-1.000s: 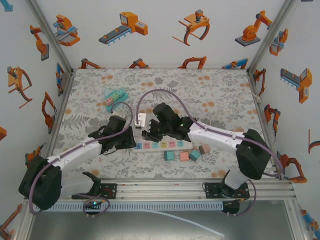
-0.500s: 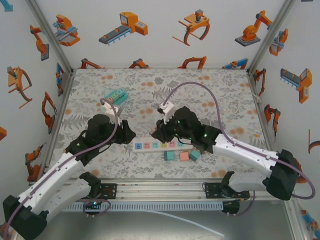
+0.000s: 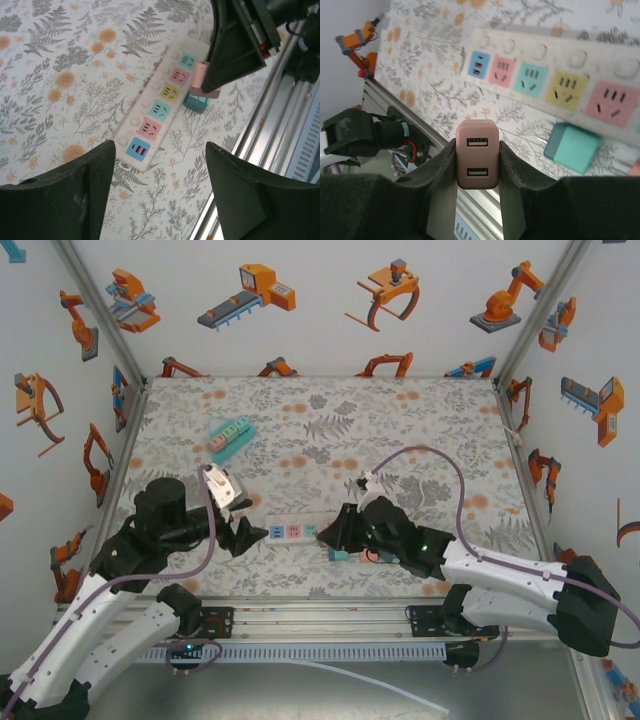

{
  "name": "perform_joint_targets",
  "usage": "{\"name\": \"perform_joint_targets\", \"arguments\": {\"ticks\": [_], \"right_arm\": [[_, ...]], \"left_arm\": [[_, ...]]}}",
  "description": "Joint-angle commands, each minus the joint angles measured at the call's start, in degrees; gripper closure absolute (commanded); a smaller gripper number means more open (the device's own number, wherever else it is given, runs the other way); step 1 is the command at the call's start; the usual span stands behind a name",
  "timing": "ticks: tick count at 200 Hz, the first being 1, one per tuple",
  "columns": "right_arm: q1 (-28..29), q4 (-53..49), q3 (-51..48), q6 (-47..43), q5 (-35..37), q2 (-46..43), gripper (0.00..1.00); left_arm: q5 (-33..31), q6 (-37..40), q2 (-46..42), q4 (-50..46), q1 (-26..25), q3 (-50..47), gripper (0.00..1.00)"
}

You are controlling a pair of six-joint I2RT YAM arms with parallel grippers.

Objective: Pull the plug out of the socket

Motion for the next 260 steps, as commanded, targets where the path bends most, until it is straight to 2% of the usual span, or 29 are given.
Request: {"name": "perform_joint_targets", "arguments": {"ticks": [1,14,32,94,135,154,176,232,260], "right_arm": [[1.5,5.0,-1.4,6.9,4.1,2.0,0.83],[2.3,6.5,-1.8,7.2,4.1,4.6,0.83],[3.0,9.2,-1.5,7.3,3.8,8.7,0.83],[5.3,20.6,1.0,9.3,3.7,23.3,0.83],[6.7,21.1,2.4,10.2,5.5,28.1,0.81],[7.1,20.3,1.9,11.2,7.0,28.6,0.76],[7.4,17.5,1.6,12.2,8.4,28.3,0.63],[7.5,12.1,1.2,12.2,10.3,25.2,0.42],[7.5,10.3,0.5,12.2,11.1,23.1,0.39]], "left_arm": [[4.8,11.1,-0.5,-8.4,-0.3,2.0,0.17],[4.6,12.8,-0.6,-10.5,-0.4,2.4,0.06],[4.6,14.0,-0.5,-12.1,-0.5,2.5,0.00],[3.7,14.1,0.4,-13.7,-0.9,0.5,0.03],[3.0,13.0,0.9,-13.7,-1.7,-0.6,0.03],[2.3,12.9,0.6,-13.7,-2.2,-0.7,0.03],[1.9,12.8,0.5,-13.7,-2.5,-0.6,0.03],[1.4,12.4,1.9,-13.3,-3.5,-0.2,0.03],[0.4,12.3,2.5,-12.9,-4.1,-0.2,0.03]]}}
